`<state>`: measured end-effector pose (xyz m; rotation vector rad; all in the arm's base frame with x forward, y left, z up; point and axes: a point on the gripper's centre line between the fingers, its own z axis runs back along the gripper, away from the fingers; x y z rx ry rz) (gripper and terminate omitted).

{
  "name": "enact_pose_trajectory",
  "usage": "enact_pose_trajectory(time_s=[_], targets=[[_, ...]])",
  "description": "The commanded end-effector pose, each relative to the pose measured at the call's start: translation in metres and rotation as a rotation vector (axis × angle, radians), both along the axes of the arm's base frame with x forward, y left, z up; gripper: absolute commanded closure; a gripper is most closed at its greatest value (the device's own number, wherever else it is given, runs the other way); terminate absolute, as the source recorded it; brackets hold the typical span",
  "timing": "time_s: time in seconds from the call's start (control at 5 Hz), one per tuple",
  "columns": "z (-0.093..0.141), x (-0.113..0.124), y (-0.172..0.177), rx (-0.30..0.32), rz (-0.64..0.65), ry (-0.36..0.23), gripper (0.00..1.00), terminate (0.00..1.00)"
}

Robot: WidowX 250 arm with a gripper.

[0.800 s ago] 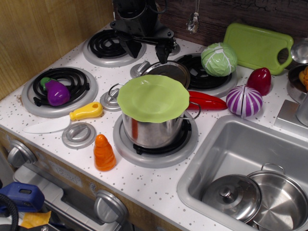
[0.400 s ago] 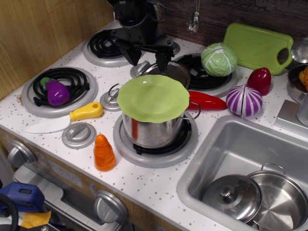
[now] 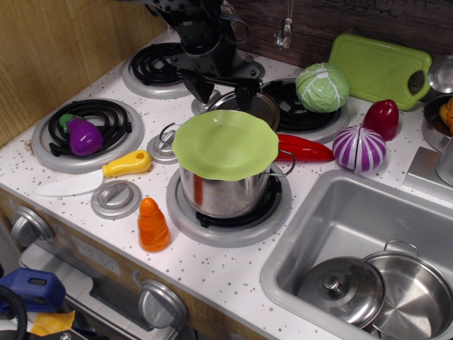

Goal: Put lid on stove

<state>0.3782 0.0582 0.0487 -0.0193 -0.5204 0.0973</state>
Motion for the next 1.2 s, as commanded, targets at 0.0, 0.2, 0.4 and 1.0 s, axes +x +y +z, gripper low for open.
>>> enact_pose_trajectory(time_s=[0.0, 0.2, 0.4, 1.0], targets=[[0.003, 0.008, -0.005, 0.012, -0.012, -0.042, 0.00, 0.00], [0.001, 0.012, -0.003, 0.005, -0.023, -0.044, 0.00, 0.00], [-0.002, 0.015, -0.001, 0.005, -0.036, -0.040, 0.00, 0.00], [-0.015, 0.025, 0.000, -0.008, -0.055, -0.052, 0.00, 0.00]])
